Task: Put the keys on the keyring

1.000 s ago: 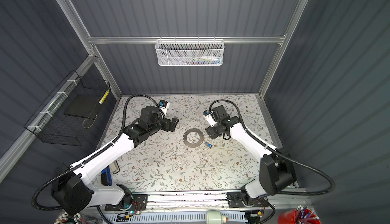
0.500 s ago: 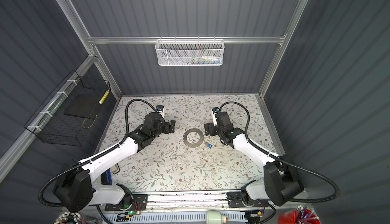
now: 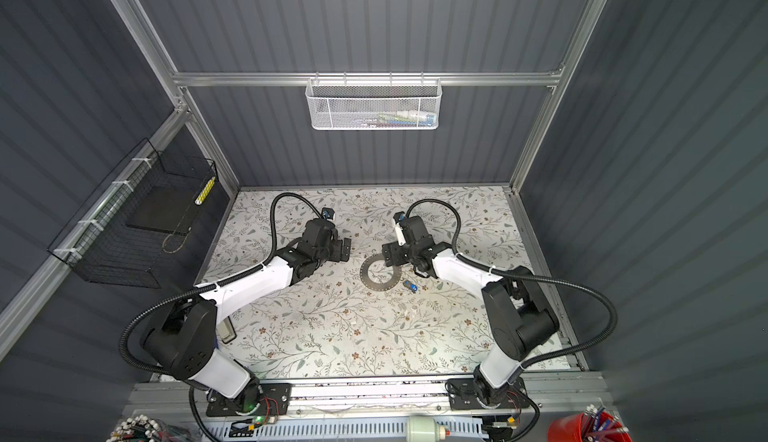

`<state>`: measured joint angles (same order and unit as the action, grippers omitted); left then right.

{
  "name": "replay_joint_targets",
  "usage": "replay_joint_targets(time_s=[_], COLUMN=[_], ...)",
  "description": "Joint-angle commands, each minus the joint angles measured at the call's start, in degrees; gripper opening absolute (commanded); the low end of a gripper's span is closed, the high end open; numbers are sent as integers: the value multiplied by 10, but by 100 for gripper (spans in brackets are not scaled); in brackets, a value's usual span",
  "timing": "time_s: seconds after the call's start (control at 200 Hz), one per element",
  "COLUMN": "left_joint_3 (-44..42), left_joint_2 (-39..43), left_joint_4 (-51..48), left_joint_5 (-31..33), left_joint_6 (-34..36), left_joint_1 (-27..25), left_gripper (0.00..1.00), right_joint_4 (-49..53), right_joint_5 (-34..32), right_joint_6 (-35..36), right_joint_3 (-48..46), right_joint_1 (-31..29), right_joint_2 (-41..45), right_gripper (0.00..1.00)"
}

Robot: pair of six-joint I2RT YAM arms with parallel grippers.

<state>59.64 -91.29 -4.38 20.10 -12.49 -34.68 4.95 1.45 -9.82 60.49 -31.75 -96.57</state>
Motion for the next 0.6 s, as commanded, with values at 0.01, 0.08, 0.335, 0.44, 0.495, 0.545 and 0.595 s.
replay_joint_targets(time_s=[0.01,0.08,0.335,0.44,0.495,0.545,0.595], left_joint_3=[29,38,35,37,31,27,28], left_joint_2=[-15,-22,-19,-16,-11,-7,-9], left_joint_4=[-22,-28,-49,-75,-80,-84,-94], left_joint_5=[-18,-28,-125,-173,-186,-191,-198], left_joint_6=[-6,-18,-82,-110,-119,-128,-136], left_joint_1=[7,13,59,87,96,103,112], left_gripper=[100,100,96,93,92,92,92], right_joint_4=[57,75,130,142,145,150,155], right_joint_5=[-19,-17,65,85,95,101,110], right_joint_6=[13,18,54,54,57,57,60], right_joint_3=[63,93,166,179,185,192,201], right_joint_1=[-25,-36,-41,-40,-41,-41,-40], right_joint_2=[-36,-65,-131,-150,-156,-161,-169], right_gripper=[79,74,52,49,48,46,43])
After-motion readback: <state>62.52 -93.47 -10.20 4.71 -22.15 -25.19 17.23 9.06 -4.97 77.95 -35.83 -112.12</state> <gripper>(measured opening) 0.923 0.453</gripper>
